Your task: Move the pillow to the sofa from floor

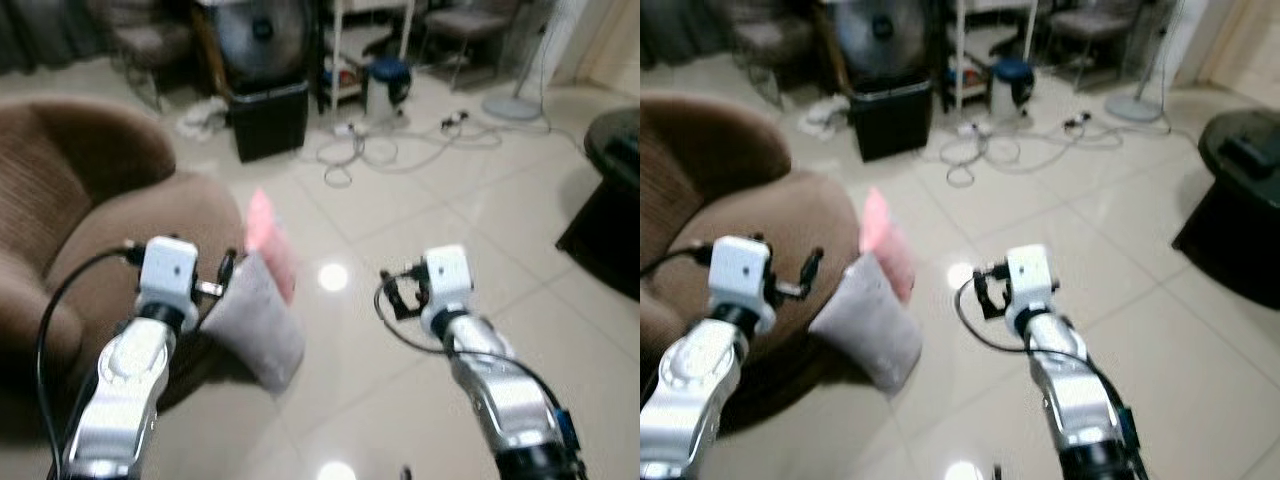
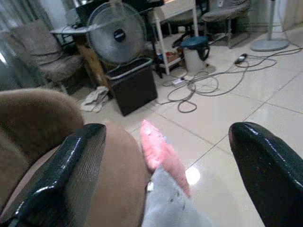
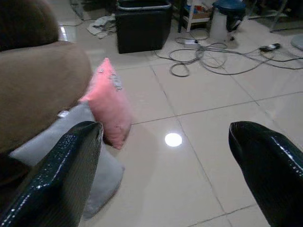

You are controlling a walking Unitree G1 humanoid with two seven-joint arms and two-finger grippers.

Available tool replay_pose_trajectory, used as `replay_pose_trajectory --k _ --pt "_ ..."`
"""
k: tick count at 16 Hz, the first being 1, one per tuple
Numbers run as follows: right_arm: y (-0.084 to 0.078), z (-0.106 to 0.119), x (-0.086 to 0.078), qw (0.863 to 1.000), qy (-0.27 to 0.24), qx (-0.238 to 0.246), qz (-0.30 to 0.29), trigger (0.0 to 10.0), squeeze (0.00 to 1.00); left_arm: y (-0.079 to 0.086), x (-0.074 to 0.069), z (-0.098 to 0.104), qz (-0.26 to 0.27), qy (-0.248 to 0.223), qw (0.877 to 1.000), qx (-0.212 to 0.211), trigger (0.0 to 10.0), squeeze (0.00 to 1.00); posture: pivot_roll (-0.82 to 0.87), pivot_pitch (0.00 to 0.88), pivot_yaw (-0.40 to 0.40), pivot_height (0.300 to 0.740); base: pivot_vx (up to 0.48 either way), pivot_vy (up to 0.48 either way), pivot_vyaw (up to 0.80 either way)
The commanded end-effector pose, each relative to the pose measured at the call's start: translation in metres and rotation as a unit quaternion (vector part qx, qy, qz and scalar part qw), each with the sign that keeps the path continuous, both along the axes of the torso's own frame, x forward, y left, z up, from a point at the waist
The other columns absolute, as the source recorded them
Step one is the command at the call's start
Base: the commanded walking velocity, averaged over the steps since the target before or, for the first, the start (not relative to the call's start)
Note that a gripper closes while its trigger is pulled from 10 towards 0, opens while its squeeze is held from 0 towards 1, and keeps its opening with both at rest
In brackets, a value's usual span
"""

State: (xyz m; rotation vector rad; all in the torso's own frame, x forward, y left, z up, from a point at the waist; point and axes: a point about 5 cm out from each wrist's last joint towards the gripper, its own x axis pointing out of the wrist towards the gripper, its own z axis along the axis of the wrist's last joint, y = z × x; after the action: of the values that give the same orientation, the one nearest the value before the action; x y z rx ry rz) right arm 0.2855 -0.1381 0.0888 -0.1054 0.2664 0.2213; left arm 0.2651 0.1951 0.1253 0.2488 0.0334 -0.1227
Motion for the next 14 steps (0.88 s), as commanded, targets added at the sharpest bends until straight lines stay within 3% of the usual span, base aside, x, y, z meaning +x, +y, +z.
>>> replay_pose_trajectory --k 1,8,14 --pt "-0.0088 0.0002 0.0006 1.000 -0.003 -0.019 -0.007 10.0 0.00 -0.0070 -0.0003 -0.0004 -0.013 0.000 1.000 -0.001 10.0 0.00 0.10 0.000 0.013 0.740 0.334 0.000 0.80" --pt "-0.0081 -0.0016 -0.0014 1.000 -0.001 -0.016 -0.002 10.0 0.00 -0.0069 -0.0023 -0.0018 -0.016 0.004 1.000 0.003 10.0 0.00 0.10 0.000 0.014 0.740 0.335 0.000 0.80" --pt "-0.0077 -0.0018 -0.0010 1.000 -0.002 -0.003 -0.003 10.0 0.00 -0.0069 -0.0024 -0.0024 -0.015 0.006 1.000 0.004 10.0 0.00 0.10 0.000 0.012 0.740 0.336 0.000 0.00"
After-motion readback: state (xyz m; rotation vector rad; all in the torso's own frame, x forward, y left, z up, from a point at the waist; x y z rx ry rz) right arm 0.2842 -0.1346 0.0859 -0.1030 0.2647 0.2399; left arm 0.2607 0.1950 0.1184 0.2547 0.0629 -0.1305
